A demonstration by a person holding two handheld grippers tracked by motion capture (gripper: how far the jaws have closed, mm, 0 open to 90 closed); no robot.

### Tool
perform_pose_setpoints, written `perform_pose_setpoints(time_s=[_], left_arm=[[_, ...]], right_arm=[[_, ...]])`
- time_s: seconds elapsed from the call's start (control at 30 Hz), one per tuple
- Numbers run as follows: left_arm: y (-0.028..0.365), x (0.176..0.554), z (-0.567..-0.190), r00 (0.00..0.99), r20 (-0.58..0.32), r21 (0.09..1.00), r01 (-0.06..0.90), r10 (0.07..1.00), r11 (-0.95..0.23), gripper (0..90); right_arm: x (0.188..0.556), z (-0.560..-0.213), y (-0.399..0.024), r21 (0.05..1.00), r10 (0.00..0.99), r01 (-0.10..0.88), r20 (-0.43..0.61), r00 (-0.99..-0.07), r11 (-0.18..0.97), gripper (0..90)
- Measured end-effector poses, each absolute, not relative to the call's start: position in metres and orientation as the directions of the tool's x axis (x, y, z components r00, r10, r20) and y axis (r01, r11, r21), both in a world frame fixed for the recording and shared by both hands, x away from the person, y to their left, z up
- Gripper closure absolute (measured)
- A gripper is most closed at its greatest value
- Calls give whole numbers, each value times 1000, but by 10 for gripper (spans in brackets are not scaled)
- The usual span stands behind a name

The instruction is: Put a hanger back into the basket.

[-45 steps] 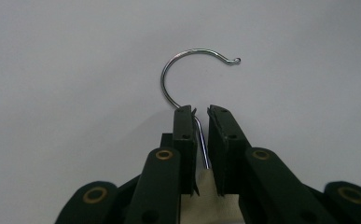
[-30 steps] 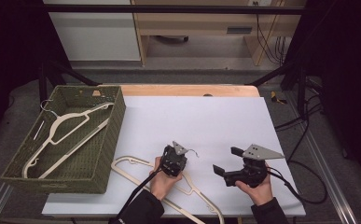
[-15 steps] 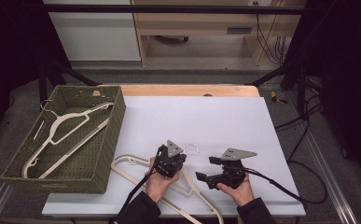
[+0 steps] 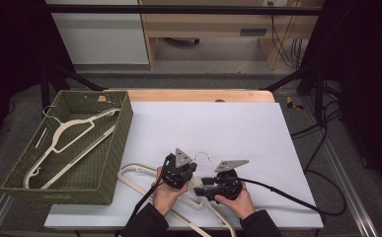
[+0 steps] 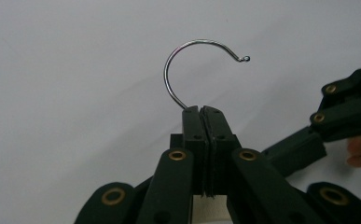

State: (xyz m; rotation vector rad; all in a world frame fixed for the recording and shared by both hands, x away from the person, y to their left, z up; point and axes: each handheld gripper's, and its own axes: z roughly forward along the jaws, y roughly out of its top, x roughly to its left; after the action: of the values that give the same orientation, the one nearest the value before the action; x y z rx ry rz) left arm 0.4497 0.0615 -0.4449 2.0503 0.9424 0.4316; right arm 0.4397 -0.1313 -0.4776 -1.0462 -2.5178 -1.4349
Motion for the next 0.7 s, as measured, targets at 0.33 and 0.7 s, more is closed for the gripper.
perform_pose_setpoints(time_s=[0.33,0.7], left_arm=[[64,448,-442,669,-29,803,458,742,-381,887],[96,445,-409,716,-39,827,415,697,-380,682]], right_arm=[[447,-485,-122,688,466,639,465,-753,345,715],[445,-473,-126,697,463,648,485,-742,307,765]])
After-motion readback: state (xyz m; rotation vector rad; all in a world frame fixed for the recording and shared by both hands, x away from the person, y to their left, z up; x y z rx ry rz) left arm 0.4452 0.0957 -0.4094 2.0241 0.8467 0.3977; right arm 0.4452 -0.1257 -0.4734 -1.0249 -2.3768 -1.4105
